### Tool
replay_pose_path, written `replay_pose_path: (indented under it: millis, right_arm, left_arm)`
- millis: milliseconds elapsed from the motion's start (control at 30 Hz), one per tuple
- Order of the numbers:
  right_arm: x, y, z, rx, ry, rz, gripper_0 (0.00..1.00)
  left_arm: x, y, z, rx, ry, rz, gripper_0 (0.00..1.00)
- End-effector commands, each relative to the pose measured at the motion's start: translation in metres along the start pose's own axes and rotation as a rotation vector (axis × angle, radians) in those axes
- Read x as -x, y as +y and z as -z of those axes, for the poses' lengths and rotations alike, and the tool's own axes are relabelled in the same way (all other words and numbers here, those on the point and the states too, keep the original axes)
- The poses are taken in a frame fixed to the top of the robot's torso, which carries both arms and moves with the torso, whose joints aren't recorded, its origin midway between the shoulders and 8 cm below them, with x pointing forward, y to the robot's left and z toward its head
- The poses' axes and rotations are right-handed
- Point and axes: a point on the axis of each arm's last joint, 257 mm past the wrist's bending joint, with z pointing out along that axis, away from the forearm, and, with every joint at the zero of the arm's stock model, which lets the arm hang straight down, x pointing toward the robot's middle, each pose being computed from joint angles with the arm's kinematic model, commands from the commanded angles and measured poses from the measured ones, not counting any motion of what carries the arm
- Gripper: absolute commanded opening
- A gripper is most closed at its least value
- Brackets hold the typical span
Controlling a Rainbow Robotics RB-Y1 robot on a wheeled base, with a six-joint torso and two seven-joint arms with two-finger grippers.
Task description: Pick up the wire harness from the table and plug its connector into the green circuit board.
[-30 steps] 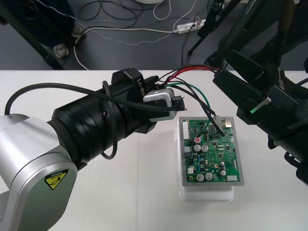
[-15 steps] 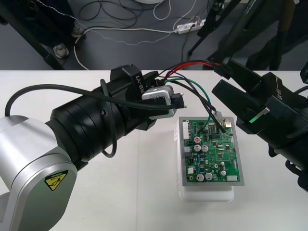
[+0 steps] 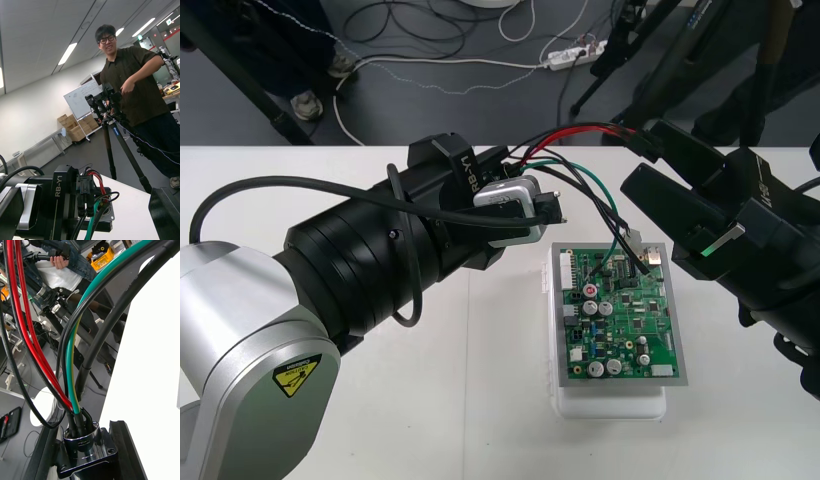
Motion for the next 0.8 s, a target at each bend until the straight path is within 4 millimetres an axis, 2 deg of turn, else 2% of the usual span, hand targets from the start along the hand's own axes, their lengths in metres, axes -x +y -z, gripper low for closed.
replay_pose_path:
  millis: [33,333,367,400,433,467,500,533,567,600,633,767,800]
  right_arm:
    - [0.0103,0.0208,-0.0072,0.046,-0.032,-0.017,0.97]
    - [0.0119,0.022,-0.0078,0.048,-0.039,-0.012,0.97]
    - [0.0121,0.022,-0.0079,0.047,-0.04,-0.011,0.89]
    - [0.0119,0.022,-0.0078,0.048,-0.039,-0.011,0.84]
    - [0.0121,0.022,-0.0079,0.047,-0.04,-0.01,0.74]
    - [0.0123,0.022,-0.0079,0.047,-0.042,-0.01,0.69]
    - [0.0121,0.0224,-0.0079,0.048,-0.041,-0.009,0.51]
    - [0.0114,0.0228,-0.0079,0.05,-0.038,-0.007,0.39]
    - [0.0115,0.0233,-0.0082,0.052,-0.038,-0.006,0.36]
    - [0.0115,0.0233,-0.0082,0.052,-0.038,-0.006,0.21]
    - [0.0113,0.0237,-0.0082,0.054,-0.037,-0.005,0.13]
    - [0.0126,0.0248,-0.0094,0.059,-0.039,-0.001,0.0]
    - [0.0129,0.025,-0.0097,0.06,-0.04,-0.001,0.0]
  left_arm:
    - [0.0157,0.0201,0.0043,0.084,-0.043,-0.02,0.0]
    - [0.0157,0.0201,0.0043,0.084,-0.043,-0.02,0.0]
    - [0.0163,0.0202,0.0042,0.084,-0.044,-0.018,0.0]
    - [0.0159,0.0205,0.0043,0.085,-0.043,-0.02,0.0]
    - [0.0155,0.0203,0.0043,0.084,-0.041,-0.021,0.0]
    - [0.0155,0.0203,0.0043,0.084,-0.041,-0.021,0.0]
    - [0.0159,0.0205,0.0043,0.085,-0.043,-0.02,0.0]
    - [0.0152,0.0206,0.0044,0.085,-0.041,-0.02,0.0]
    - [0.0152,0.0206,0.0044,0.085,-0.041,-0.02,0.0]
    - [0.0164,0.0207,0.0043,0.086,-0.045,-0.02,0.0]
    - [0.0165,0.0213,0.0045,0.089,-0.046,-0.019,0.0]
    - [0.0167,0.0214,0.0047,0.091,-0.048,-0.017,0.0]
    - [0.0169,0.0218,0.0047,0.092,-0.048,-0.017,0.0]
